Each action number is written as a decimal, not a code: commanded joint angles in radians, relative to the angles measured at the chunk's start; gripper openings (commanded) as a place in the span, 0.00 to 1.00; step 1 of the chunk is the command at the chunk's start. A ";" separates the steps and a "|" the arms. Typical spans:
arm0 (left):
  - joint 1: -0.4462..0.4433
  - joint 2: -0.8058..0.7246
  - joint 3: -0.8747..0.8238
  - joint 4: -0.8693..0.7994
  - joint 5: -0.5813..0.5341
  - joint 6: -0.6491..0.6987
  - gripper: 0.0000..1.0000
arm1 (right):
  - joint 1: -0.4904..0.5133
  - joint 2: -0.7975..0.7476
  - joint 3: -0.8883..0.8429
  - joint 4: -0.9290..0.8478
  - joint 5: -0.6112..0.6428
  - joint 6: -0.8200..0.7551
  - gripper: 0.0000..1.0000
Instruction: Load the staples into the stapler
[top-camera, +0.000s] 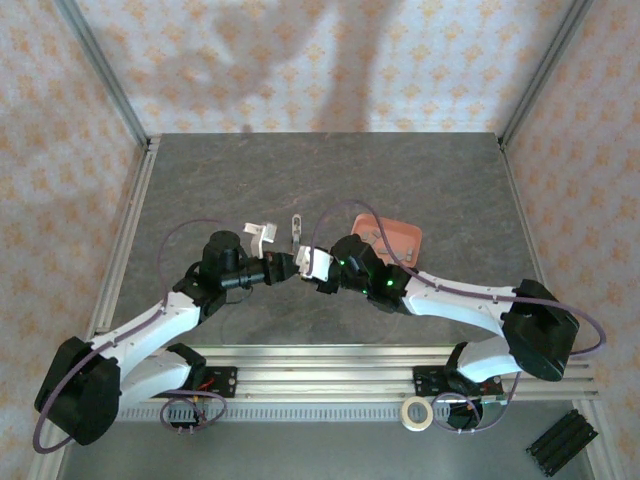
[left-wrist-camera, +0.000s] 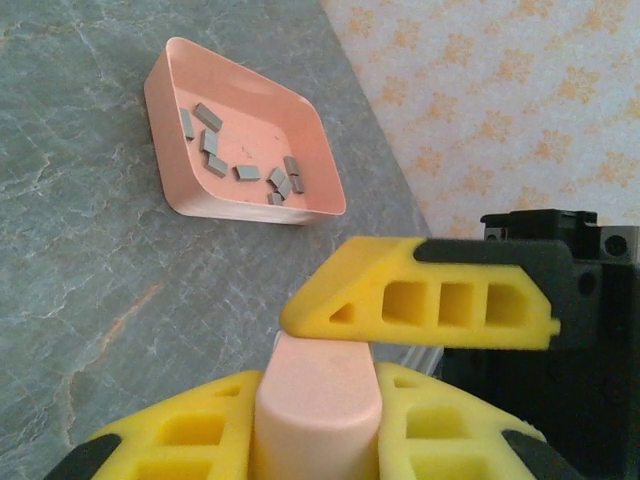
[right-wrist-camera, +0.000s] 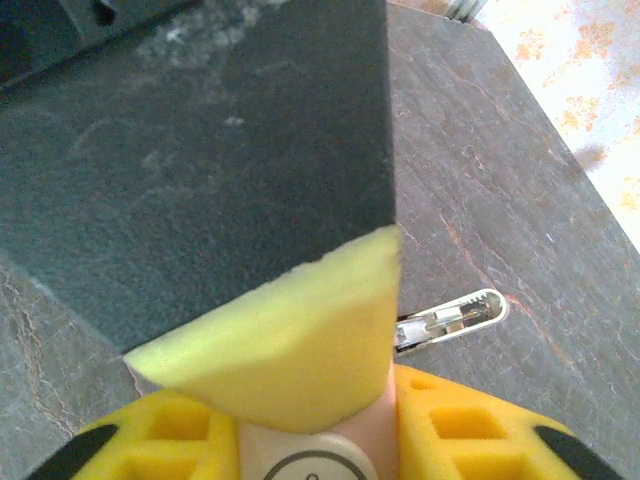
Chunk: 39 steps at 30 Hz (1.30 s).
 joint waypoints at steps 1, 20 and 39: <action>-0.008 -0.027 0.022 -0.044 -0.085 0.132 0.10 | 0.001 -0.037 -0.020 0.062 -0.018 0.047 0.41; -0.007 -0.057 -0.072 0.119 0.106 0.692 0.02 | -0.183 -0.251 -0.039 -0.254 -0.423 0.201 0.63; -0.018 -0.129 -0.097 0.101 0.190 0.824 0.00 | -0.172 0.022 0.218 -0.508 -0.609 0.015 0.55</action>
